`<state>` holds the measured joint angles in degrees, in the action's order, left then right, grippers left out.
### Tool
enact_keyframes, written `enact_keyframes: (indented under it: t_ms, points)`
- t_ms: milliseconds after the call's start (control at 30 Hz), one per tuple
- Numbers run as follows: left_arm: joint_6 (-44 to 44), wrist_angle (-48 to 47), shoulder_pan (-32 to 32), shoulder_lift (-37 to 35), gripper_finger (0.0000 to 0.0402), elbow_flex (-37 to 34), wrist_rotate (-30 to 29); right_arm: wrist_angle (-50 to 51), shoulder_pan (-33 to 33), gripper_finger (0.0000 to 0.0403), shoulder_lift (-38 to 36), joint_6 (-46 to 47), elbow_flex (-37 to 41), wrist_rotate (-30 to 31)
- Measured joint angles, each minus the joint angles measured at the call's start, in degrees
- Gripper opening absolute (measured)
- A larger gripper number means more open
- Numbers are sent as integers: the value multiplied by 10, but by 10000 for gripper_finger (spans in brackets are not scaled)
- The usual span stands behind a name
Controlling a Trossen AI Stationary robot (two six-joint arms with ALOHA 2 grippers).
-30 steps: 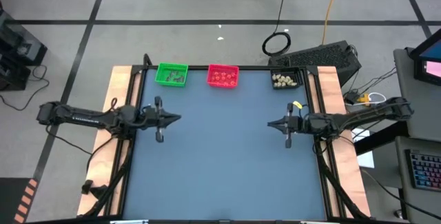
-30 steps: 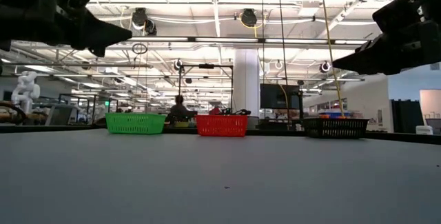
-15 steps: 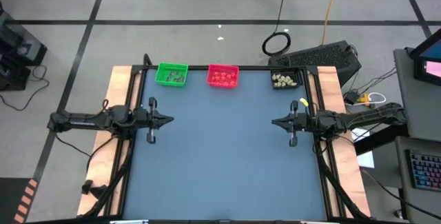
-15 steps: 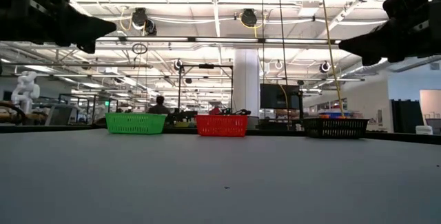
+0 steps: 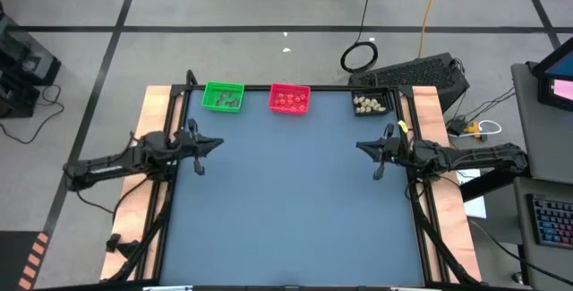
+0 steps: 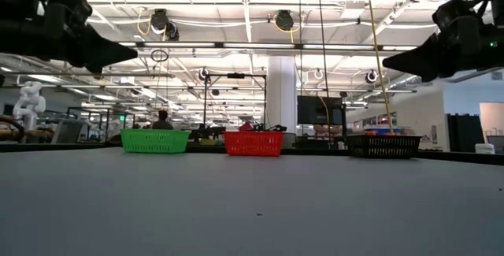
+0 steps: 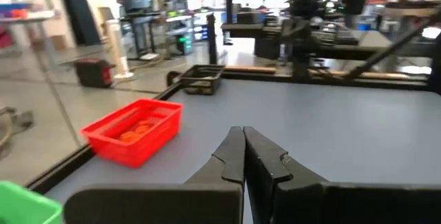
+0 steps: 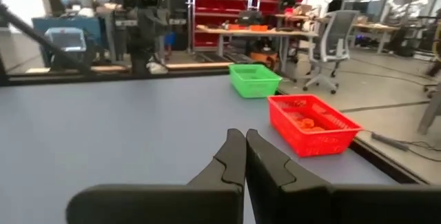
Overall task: Sort Halloween decoration
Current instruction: Return to Home Position
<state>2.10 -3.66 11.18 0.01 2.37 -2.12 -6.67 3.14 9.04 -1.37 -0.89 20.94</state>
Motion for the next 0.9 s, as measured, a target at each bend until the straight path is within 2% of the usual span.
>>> enact_keyframes:
  t_ms: [167,267,467,733,900]
  points:
    - [-52,-3,60,0,2,0,48,-3,-17,0,-5,-2,0,-2]
    - [-62,-2,76,0,2,0,52,-9,-17,0,-5,-8,0,-15]
    - [-52,-1,81,0,2,0,51,-19,-17,0,-5,-12,0,-16]
    - [-61,1,80,0,2,0,51,23,-17,0,-5,19,0,-17]
    - [-61,1,80,0,16,0,51,22,-17,0,-5,21,0,-17]
